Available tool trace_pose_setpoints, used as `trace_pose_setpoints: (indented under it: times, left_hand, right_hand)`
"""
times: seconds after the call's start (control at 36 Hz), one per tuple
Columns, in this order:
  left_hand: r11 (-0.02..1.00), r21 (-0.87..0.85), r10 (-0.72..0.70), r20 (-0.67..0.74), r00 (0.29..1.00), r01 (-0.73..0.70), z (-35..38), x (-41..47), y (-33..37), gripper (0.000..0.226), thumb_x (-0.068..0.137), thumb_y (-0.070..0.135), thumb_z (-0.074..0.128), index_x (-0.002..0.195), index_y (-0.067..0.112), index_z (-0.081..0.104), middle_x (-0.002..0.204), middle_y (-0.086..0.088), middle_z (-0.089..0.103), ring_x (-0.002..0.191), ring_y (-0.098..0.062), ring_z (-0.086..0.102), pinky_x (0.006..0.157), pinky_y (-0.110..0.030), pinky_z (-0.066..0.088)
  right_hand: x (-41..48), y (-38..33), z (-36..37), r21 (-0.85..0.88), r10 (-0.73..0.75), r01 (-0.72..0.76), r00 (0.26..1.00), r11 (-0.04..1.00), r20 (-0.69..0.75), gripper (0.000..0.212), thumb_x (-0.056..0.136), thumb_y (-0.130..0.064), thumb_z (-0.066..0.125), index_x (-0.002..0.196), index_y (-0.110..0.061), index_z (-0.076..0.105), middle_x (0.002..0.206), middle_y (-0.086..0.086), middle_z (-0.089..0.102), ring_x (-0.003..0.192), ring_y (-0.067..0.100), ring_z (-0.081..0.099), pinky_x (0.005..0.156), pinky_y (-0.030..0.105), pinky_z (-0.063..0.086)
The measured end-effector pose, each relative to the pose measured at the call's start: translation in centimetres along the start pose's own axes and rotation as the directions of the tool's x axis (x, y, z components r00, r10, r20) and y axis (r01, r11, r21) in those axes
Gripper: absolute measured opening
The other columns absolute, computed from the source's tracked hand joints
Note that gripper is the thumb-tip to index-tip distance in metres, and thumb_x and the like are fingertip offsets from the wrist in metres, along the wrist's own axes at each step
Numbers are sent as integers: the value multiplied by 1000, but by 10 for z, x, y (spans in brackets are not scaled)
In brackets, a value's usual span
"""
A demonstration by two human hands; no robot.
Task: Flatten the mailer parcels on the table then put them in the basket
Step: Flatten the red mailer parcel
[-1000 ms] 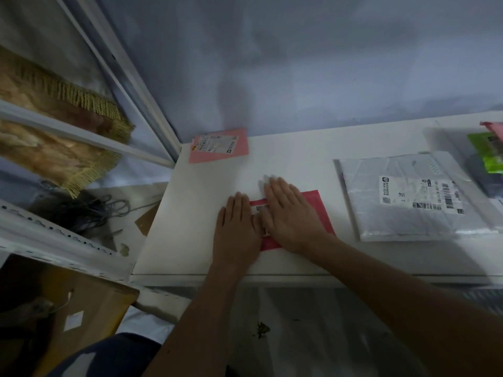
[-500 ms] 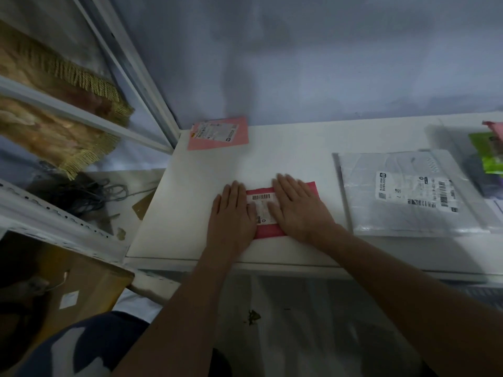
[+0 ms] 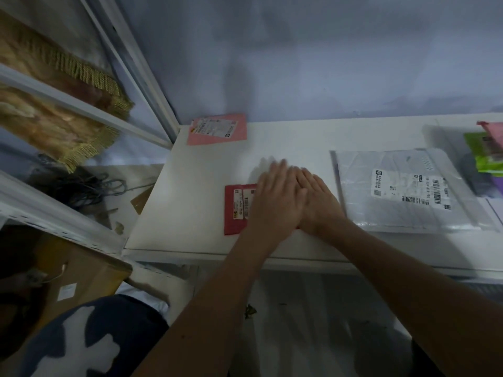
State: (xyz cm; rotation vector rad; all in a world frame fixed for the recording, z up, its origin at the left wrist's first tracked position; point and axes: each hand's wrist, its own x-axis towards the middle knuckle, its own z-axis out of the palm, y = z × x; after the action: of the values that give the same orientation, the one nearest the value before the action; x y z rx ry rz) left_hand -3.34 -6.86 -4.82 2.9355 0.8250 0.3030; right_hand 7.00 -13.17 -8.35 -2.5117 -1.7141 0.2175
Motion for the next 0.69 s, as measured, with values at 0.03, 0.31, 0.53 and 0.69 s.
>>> trace_pose_setpoints:
  times: [0.03, 0.31, 0.53, 0.69]
  left_hand:
    - [999, -5, 39, 16, 999, -39, 1, 3, 10, 67, 97, 44, 4, 149, 9, 27, 159, -9, 17, 148, -22, 5, 120, -40, 1]
    - [980, -201, 31, 139, 990, -3, 26, 3, -1, 74, 90, 54, -5, 153, 18, 10, 161, -3, 3, 148, -14, -5, 115, -28, -13]
    - [999, -39, 10, 147, 989, -4, 25, -11, -42, 79, 91, 56, -13, 152, 14, 16, 160, -6, 14, 148, -21, 5, 118, -35, -5]
    - [992, 49, -119, 145, 982, 113, 20, -23, -72, 73, 94, 55, -1, 152, 13, 17, 159, -6, 16, 148, -23, 9, 119, -38, 5]
  right_hand:
    - [0, 1, 2, -32, -15, 15, 1000, 999, -1, 77, 97, -53, 32, 154, -15, -5, 161, 5, -10, 149, 19, -8, 122, 39, 0]
    - [-4, 2, -2, -24, -15, 15, 1000, 1000, -3, 83, 89, -61, 18, 153, -16, -9, 161, 7, -11, 149, 18, -11, 121, 37, -2]
    - [2, -2, 3, 10, 33, -33, 999, 999, -32, 74, 93, -52, -9, 154, -13, 2, 162, 8, -2, 149, 20, -4, 122, 39, 3]
    - [2, -2, 2, 33, 53, -52, 998, 998, -30, 67, 99, -51, 4, 154, -13, 3, 162, 8, 3, 149, 21, 0, 121, 37, 2]
